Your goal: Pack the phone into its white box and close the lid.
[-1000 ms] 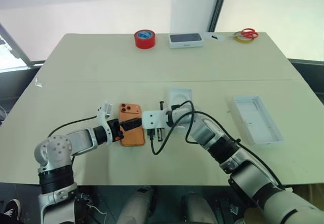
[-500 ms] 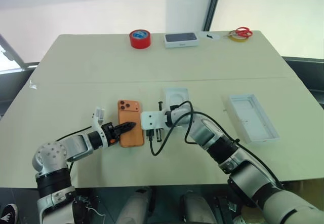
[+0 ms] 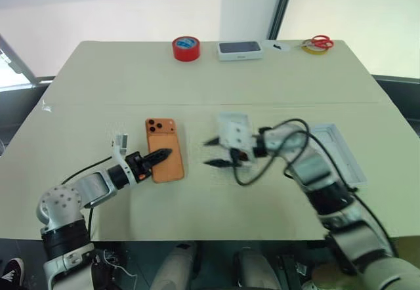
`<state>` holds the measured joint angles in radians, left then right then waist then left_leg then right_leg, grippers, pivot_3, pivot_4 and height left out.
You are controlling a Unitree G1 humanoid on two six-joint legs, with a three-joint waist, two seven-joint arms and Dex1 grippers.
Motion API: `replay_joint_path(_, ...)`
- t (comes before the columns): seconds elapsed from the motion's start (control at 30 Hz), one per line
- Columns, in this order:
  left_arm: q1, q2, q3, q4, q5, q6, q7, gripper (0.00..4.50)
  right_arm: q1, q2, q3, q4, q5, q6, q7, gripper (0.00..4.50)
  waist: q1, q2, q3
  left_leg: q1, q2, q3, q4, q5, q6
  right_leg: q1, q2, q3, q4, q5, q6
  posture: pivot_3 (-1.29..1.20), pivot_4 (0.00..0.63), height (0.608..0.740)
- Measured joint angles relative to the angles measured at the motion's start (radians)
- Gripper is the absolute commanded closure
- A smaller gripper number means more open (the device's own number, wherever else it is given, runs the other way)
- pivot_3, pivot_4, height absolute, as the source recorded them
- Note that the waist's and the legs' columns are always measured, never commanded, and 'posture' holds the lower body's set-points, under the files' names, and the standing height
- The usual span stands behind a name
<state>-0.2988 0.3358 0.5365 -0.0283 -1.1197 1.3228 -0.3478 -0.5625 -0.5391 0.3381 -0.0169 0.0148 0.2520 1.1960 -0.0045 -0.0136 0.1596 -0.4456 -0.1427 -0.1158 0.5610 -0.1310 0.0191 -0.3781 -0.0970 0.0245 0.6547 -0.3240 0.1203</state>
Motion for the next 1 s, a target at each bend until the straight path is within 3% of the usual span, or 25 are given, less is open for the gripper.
replay_joint_path(0.27,0.0,0.001,-0.062,-0.005,0.007,-0.048,-0.003,4.5,0.049,-0.073,-0.004,0.006,-0.021,-0.092,-0.028,2.1,-0.01,-0.001,0.0,0.0,0.001,0.0,0.0,0.0,0.0,0.0,0.0,0.0,0.0,0.0,0.0,0.0,0.15,0.74)
replay_joint_path(0.37,-0.001,0.002,-0.088,-0.005,0.009,-0.053,-0.003,4.5,0.049,-0.074,-0.007,0.021,-0.022,-0.095,-0.035,2.94,-0.006,-0.001,0.001,0.0,0.001,0.0,0.0,0.0,0.0,0.0,0.0,0.0,-0.001,0.0,0.0,0.0,0.15,0.74)
replay_joint_path(0.43,-0.001,0.002,-0.094,-0.005,0.012,-0.056,-0.003,4.5,0.049,-0.079,-0.006,0.035,-0.032,-0.109,-0.037,3.84,-0.004,-0.001,0.001,-0.001,0.001,0.0,0.0,0.0,0.0,0.0,0.0,0.0,-0.002,0.0,0.0,0.0,0.15,0.74)
replay_joint_path(1.0,-0.013,0.012,-0.102,-0.004,0.003,-0.06,0.004,4.5,0.042,-0.092,-0.027,0.074,-0.021,-0.113,-0.043,3.84,-0.006,-0.002,0.001,-0.001,0.001,0.0,0.0,0.0,0.0,0.001,0.001,-0.001,-0.003,0.0,0.0,0.0,0.15,0.74)
